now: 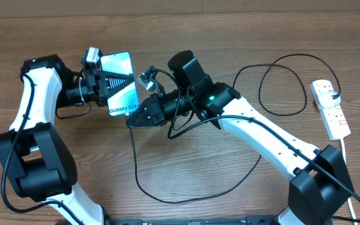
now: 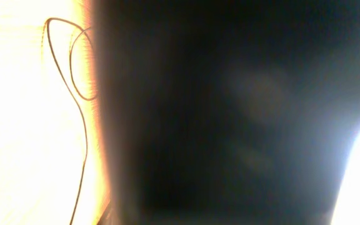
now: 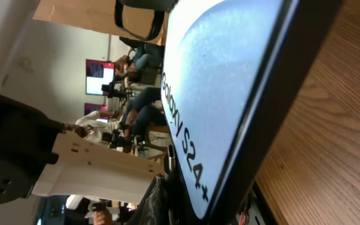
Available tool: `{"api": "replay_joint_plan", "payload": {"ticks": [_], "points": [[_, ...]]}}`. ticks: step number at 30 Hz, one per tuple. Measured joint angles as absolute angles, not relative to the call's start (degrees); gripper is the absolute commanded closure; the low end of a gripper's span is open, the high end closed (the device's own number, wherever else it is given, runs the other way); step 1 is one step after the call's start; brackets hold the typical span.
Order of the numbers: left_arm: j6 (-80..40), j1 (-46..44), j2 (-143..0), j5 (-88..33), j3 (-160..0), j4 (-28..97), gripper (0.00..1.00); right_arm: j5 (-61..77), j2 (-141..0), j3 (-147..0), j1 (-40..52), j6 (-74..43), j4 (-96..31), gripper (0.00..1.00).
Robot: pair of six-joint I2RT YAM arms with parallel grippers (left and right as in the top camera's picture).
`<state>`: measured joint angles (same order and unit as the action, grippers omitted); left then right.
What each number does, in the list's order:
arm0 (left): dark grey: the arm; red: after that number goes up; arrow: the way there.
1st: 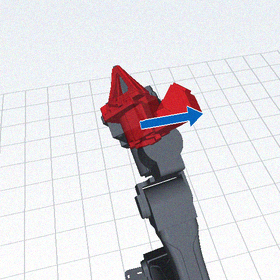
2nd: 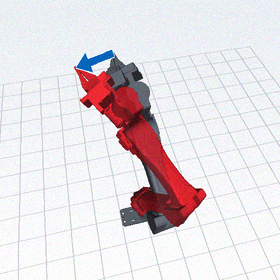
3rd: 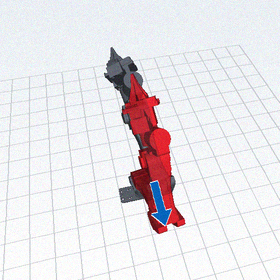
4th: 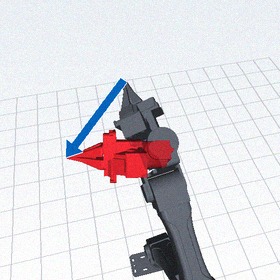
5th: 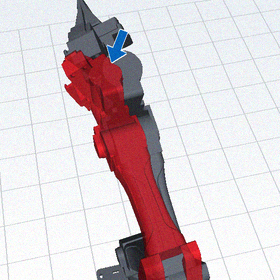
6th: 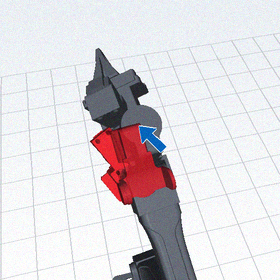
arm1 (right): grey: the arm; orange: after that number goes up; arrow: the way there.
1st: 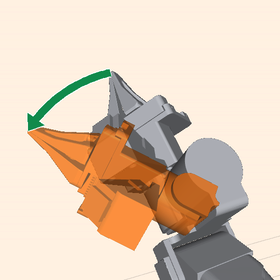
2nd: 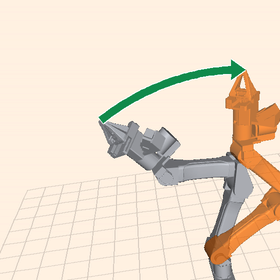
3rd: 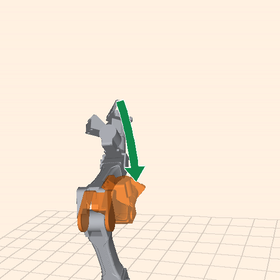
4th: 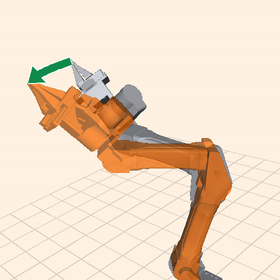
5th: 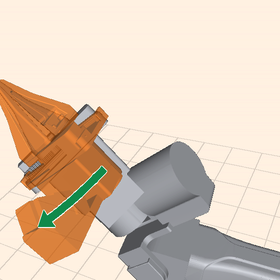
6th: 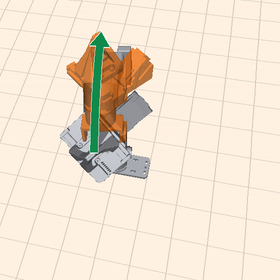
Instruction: Plug charger to phone and switch on socket
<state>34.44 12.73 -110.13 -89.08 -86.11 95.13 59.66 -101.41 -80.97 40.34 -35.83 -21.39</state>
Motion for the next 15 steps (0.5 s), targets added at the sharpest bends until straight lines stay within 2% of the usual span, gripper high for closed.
{"api": "replay_joint_plan", "payload": {"ticks": [15], "points": [[34.37, 13.56, -110.13, -89.19, -86.11, 95.33, 0.96, 55.09, -101.41, -80.97, 42.11, -37.93, -20.21, 0.96]]}}
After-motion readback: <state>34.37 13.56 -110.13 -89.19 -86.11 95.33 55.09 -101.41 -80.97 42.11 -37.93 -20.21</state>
